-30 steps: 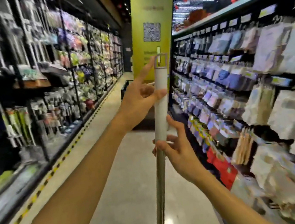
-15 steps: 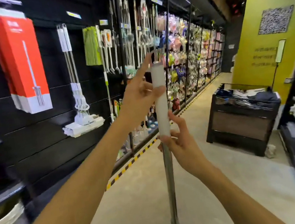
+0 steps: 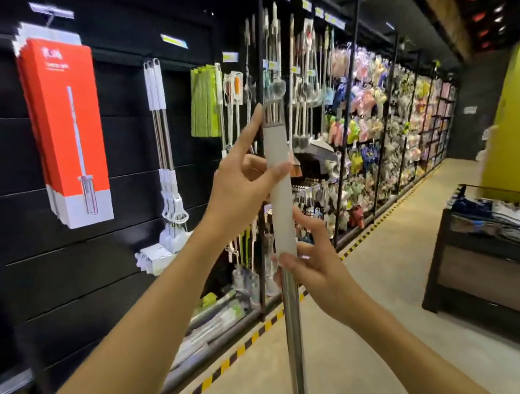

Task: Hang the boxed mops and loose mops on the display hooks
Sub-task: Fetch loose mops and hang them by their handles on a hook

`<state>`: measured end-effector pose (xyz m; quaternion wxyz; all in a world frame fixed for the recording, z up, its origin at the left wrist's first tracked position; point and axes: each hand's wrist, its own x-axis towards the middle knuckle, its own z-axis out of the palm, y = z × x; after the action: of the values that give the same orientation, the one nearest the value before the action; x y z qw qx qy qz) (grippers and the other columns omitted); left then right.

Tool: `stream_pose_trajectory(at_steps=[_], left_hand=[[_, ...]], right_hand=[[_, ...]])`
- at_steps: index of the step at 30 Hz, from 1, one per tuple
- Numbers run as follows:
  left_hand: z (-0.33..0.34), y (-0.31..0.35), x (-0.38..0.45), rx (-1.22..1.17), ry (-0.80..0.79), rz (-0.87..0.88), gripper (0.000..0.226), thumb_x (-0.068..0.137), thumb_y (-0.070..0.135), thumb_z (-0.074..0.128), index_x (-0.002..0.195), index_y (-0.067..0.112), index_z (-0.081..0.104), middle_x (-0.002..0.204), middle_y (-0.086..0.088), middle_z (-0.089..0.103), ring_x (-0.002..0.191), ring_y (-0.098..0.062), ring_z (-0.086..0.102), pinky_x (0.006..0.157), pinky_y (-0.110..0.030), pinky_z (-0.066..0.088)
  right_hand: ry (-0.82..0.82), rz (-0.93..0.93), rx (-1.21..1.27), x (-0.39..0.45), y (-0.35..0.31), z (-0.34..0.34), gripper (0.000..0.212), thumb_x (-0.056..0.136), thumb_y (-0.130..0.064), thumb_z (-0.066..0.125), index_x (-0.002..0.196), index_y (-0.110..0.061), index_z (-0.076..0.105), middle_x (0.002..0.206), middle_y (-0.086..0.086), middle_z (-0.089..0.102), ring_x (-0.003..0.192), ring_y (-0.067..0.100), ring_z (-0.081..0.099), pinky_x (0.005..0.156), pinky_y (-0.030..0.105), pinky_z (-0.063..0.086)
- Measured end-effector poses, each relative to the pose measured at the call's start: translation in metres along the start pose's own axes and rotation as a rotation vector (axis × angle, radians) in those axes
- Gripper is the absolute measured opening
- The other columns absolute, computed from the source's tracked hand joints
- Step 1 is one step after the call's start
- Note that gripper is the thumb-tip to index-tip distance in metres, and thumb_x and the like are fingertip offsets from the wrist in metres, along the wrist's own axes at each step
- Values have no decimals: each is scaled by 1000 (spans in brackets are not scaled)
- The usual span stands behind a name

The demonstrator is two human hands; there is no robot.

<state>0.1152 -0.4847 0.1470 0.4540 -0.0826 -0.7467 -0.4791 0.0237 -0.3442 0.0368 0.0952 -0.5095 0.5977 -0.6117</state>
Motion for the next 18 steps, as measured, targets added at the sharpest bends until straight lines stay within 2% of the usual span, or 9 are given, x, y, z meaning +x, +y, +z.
stream_pose_trajectory(at_steps=[4, 7, 10, 13, 15, 18], left_hand=[[-20, -37, 42, 108, 51, -1, 80, 97, 23, 73, 149, 58, 24, 93, -15, 74, 91, -28, 76, 82, -45, 66], [-36, -67, 73, 194, 106, 12, 82, 97, 25, 75, 153, 57, 24, 93, -17, 74, 91, -33, 75, 82, -51, 65], [-54, -98, 106, 251, 148, -10, 84, 97, 23, 74, 161, 48, 24, 88, -8, 74, 89, -29, 75, 79, -46, 66], [-71, -129, 140, 292, 161, -16, 85, 98, 18, 73, 165, 38, 23, 95, -6, 74, 91, -22, 77, 75, -34, 66], [-81, -151, 162, 326, 173, -18, 86, 98, 18, 73, 166, 36, 22, 100, -6, 74, 91, -20, 77, 71, -29, 64], [-96, -186, 198, 359, 204, -25, 86, 99, 18, 73, 166, 37, 22, 98, -6, 75, 92, -23, 77, 75, -38, 66]], right_hand=[[-59, -43, 31, 63, 24, 3, 64, 102, -15, 62, 141, -57, 33, 116, 16, 66, 90, 40, 71, 89, 58, 60], [-97, -81, 84, 113, 46, 8, 64, 100, -23, 64, 144, -57, 33, 114, 13, 66, 89, 38, 72, 87, 59, 60], [-147, -100, 139, 165, 67, 14, 64, 98, -28, 67, 142, -60, 34, 116, 11, 68, 94, 38, 72, 85, 57, 62], [-196, -138, 168, 220, 94, 17, 67, 102, -17, 64, 147, -54, 31, 110, 3, 69, 100, 37, 71, 86, 54, 62], [-223, -172, 179, 256, 111, 20, 65, 101, -20, 63, 145, -56, 30, 112, 3, 68, 101, 34, 72, 85, 50, 63], [-266, -232, 182, 310, 135, 21, 63, 100, -25, 63, 134, -68, 30, 117, 6, 68, 100, 25, 73, 83, 38, 63]])
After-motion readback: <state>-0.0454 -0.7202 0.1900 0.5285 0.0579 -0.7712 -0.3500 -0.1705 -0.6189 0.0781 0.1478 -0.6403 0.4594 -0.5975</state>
